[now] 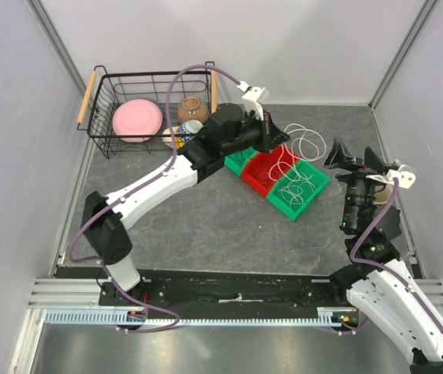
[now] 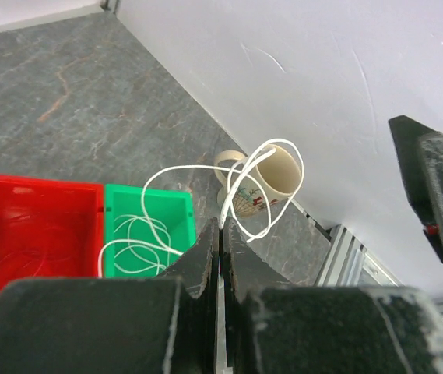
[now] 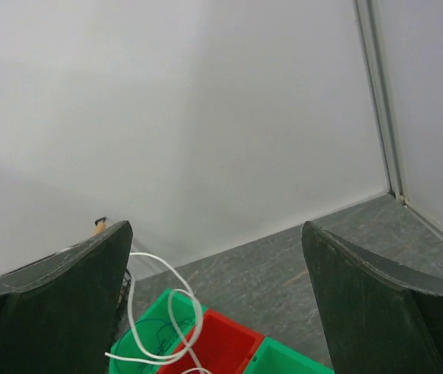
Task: Wrap the cables
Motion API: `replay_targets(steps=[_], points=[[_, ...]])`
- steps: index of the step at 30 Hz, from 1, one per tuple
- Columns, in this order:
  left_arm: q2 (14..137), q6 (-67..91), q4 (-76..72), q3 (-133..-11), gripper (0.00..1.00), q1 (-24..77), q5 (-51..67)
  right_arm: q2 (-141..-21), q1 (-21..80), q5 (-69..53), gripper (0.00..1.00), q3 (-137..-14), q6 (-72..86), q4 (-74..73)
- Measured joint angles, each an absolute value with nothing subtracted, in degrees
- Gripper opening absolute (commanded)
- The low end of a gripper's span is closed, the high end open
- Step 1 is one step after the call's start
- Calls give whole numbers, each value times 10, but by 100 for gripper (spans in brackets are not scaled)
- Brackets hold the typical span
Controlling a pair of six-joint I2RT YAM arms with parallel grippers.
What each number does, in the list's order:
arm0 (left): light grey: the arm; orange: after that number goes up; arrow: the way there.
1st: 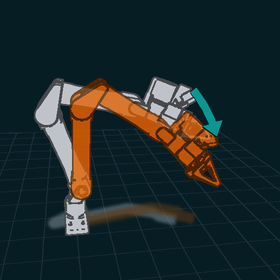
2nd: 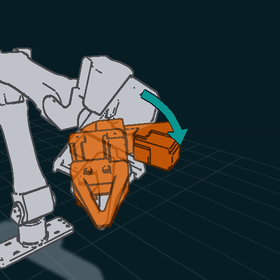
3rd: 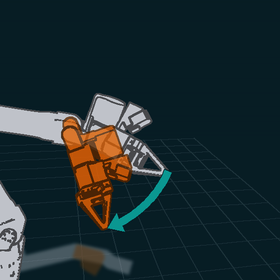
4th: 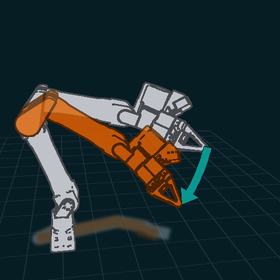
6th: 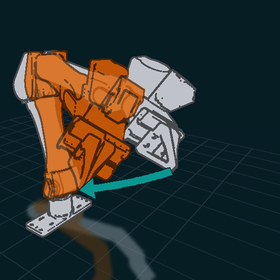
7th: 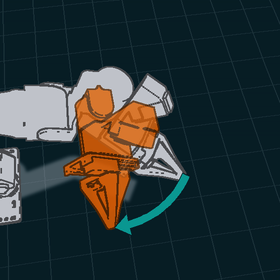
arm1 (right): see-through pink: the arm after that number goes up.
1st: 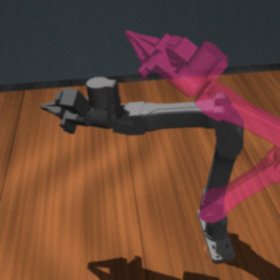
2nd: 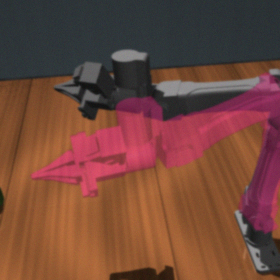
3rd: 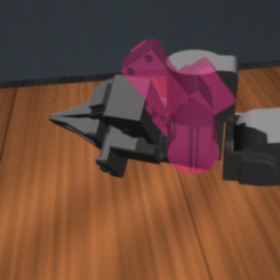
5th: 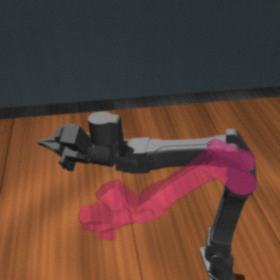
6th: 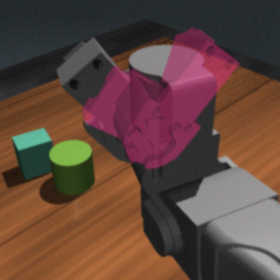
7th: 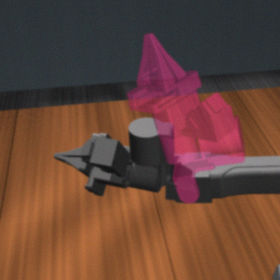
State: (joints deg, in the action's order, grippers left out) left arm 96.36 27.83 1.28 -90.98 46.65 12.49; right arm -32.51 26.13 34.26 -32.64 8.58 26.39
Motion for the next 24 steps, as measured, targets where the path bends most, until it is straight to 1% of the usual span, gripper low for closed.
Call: replay_targets(steps=[6,11,18,24], points=[[1063,291,3,-967,2,495,107,-316,261,378,98,-324,86,274],[1129,293,23,-987,2,503,86,-324,261,384,98,-324,86,274],[1139,293,54,-987,2,504,11,-335,261,384,98,-324,86,274],[1139,293,66,-978,2,504,-14,-346,261,384,98,-324,86,274]])
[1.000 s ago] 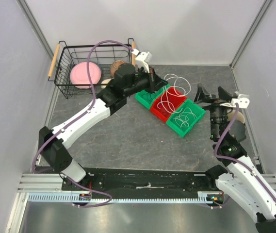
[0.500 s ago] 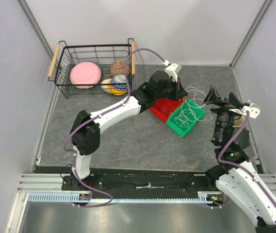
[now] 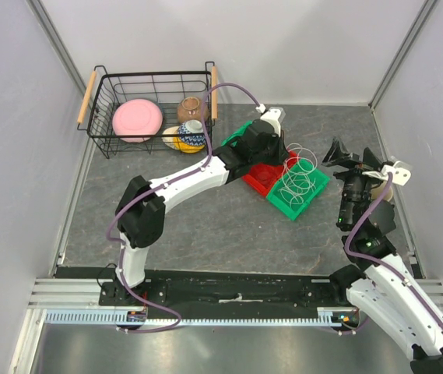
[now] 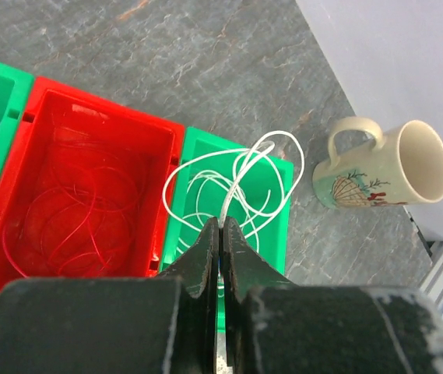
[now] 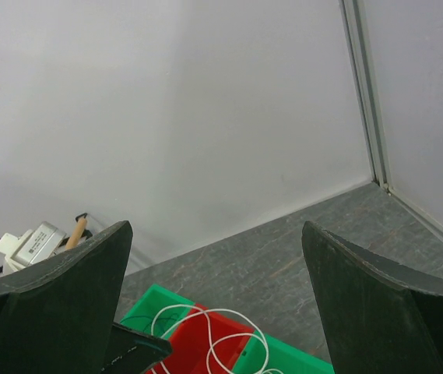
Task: Wrap the cables
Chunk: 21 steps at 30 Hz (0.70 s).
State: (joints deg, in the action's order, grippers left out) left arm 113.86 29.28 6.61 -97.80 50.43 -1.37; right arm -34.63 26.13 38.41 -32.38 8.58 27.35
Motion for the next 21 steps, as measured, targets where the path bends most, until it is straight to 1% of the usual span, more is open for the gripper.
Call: replay_targets(steps=[4,10,21], points=[[1139,287,77,-973,2,510,-20,-350,261,384,98,-324,86,273],[1141,265,85,-975,2,543,-61,-350,261,384,98,-324,86,273],[1214,243,150,-1036,2,574,-86,-350,261,384,98,-324,83,273]])
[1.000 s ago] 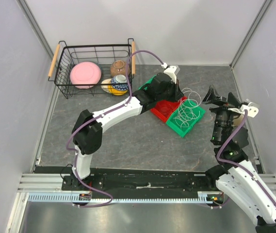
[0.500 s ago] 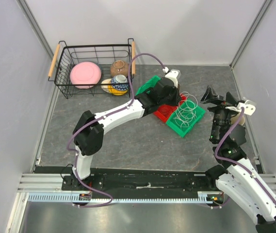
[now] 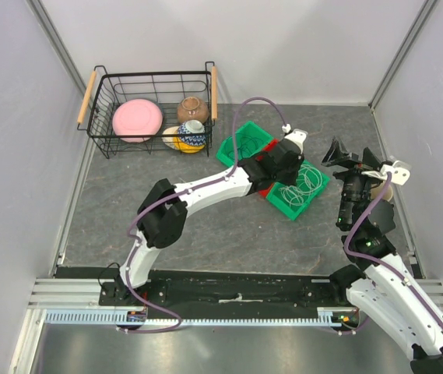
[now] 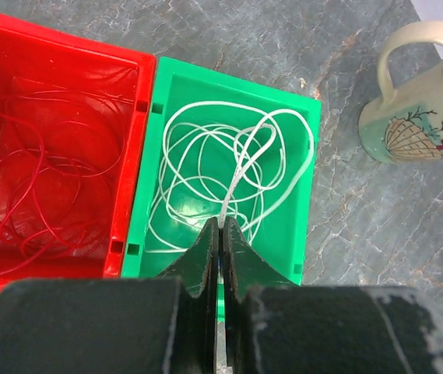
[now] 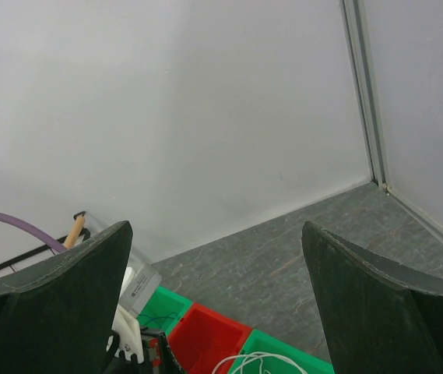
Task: Wrap the cables
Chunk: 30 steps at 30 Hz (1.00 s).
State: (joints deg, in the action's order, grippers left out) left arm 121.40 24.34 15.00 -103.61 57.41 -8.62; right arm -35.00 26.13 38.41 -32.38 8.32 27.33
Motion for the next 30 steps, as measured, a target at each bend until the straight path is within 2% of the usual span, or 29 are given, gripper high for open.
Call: replay_targets(steps=[8,21,24,25,27,28,30], points=[[1274,243,201,-1111,2,576,-104,-350,261,384,98,-324,81,272],[1310,243,245,-1120,2,587,-102,-350,261,384,98,-324,81,269],[1310,243,247,-1125,14,590,-101,-350,261,384,98,-324,79,269],[1310,243,249,-1127,26,590,-101,-350,261,384,98,-324,78,269],[1310,241,250,-1133,36,591,-102,-350,261,384,98,-324,77,269],[1310,241,250,-1135,45,592,-102,-349,261,384,98,-324,77,269],[1309,239,252,-1136,55,592,-105,-349,261,384,98,-324,77,269]])
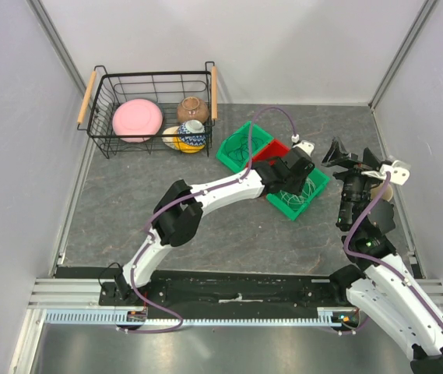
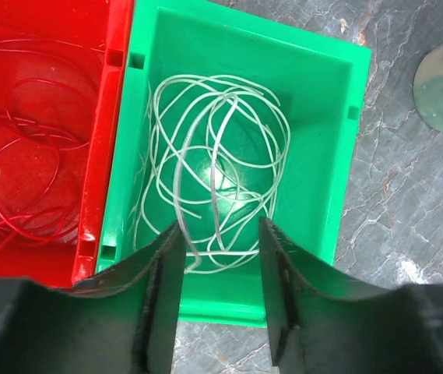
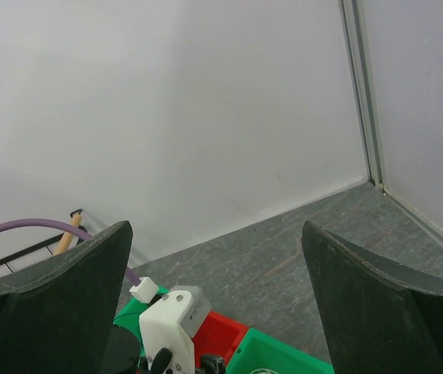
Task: Wrap the cables
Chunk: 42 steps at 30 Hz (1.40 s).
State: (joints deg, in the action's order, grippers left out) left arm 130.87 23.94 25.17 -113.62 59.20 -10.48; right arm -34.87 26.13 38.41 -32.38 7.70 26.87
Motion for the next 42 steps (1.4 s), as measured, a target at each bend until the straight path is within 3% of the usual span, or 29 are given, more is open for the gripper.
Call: replay_targets(steps=[7,14,22,31,42], points=[[1270,228,263,-1129,100,592,-119,-342,261,383,98,-324,77,269],[1162,220,259,-1087,100,592,-138,-381,261,383,98,-353,82,234],[917,219,227,-880,100,570,-225,-551,255,408,98,-487,129,98],[714,369,333,-642,100,331,-279,-592,170,383,98,-492,199,4],[664,426,420,-628,100,290,-310,-601,159,296,98,-500,212,-39]])
